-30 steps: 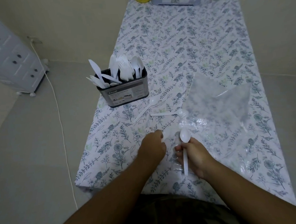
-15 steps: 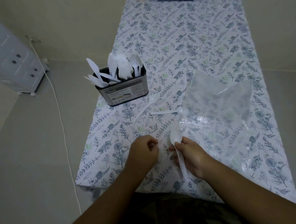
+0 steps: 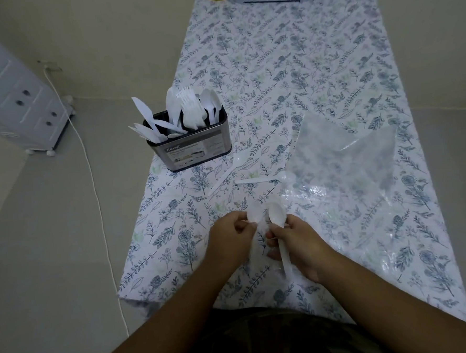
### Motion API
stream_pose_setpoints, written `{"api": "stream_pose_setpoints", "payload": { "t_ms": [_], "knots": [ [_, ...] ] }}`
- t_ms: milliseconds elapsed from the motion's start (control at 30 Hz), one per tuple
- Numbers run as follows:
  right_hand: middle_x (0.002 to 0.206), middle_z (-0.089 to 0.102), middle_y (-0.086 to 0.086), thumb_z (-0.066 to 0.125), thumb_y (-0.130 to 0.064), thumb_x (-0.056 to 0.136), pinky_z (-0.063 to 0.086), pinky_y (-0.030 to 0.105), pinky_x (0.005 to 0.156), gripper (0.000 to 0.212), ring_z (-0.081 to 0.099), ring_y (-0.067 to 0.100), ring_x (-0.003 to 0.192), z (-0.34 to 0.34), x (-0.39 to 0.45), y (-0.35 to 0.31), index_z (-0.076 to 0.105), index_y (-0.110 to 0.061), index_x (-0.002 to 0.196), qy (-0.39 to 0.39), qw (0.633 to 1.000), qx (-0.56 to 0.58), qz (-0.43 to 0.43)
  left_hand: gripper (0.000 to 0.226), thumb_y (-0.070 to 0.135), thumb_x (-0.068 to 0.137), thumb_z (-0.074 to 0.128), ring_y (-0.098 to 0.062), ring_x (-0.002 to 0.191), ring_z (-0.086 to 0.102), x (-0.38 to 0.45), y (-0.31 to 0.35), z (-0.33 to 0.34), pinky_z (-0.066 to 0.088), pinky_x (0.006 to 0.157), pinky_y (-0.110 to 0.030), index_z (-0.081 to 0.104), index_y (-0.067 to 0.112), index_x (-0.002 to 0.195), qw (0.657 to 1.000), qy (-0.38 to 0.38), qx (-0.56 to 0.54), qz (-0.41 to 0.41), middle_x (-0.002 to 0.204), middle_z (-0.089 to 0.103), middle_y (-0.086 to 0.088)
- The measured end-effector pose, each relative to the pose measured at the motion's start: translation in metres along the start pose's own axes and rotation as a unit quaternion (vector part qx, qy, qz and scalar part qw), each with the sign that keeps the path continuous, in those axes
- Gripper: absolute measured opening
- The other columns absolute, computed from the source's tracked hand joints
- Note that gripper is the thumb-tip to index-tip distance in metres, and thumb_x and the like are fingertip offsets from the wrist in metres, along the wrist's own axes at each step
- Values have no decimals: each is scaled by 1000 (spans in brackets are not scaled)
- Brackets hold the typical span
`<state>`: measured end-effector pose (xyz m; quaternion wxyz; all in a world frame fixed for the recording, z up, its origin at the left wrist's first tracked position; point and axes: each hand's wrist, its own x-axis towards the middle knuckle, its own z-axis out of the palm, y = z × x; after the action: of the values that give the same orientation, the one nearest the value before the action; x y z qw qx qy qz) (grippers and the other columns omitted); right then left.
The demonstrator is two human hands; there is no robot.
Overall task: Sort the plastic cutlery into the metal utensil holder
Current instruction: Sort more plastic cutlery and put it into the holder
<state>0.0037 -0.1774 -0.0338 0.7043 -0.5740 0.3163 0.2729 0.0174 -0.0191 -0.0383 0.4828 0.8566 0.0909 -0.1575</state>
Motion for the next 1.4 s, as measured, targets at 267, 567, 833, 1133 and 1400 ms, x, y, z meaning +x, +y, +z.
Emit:
{"api": "stream_pose_setpoints", "payload": {
  "t_ms": [267,567,833,1133,1400],
  "knots": [
    [116,75,16,47,-20,107,59,49,92,25,71,35,108,-9,-3,-4,61,-10,125,-62,996,71,-4,24,17,90,67,-5,71,70,8,23,27,54,60,-11,70,19,114,999,-33,-35,9,83,72,3],
    [82,57,12,46,-10,105,42,30,58,19,50,18,62,-27,4,-2,57,-7,120,1,992,122,26,38,7,91,63,-23,121,52,98,23,30,45,104,-39,61,14,128,967,8,194,166,127,61,-5],
    [85,55,15,48,8,96,47,34,64,30,53,20,66,-30,3,-9,54,-6,122,27,991,132,3,13,10,96,59,-10,81,62,78,8,15,43,66,-15,71,12,102,971,32,199,131,92,69,-1],
    [117,73,18,60,-15,101,55,53,99,26,71,33,109,-12,10,-5,62,-11,126,-8,995,90,-36,11,15,93,66,8,74,66,2,8,21,51,67,-8,75,17,100,996,-57,-2,69,81,71,14],
    [96,71,17,45,-10,103,56,41,74,22,67,27,82,-18,3,-6,58,-14,120,15,998,53,-8,18,15,94,60,-2,85,61,54,24,5,49,76,-11,71,16,108,968,-43,153,196,99,69,4]
  ]
}}
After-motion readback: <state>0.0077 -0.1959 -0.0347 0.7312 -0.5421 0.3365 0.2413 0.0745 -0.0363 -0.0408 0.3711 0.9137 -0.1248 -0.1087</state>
